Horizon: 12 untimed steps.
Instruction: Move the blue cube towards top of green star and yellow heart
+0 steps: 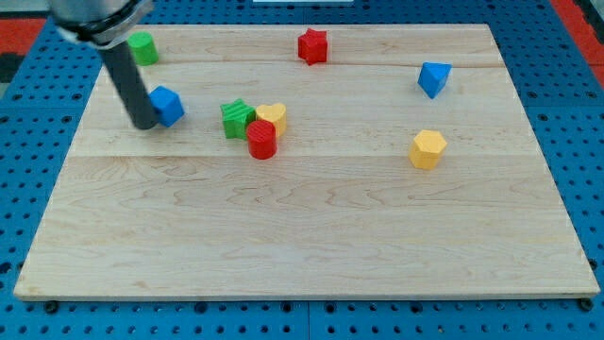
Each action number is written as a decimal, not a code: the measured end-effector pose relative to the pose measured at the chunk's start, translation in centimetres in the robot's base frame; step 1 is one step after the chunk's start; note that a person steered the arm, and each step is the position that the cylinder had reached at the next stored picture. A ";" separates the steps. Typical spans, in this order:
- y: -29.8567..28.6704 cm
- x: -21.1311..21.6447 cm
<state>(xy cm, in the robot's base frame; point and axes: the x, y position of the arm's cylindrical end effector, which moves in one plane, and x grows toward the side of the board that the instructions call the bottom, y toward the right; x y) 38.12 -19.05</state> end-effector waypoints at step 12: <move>10.7 -10.1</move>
<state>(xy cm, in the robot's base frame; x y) 28.04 -8.40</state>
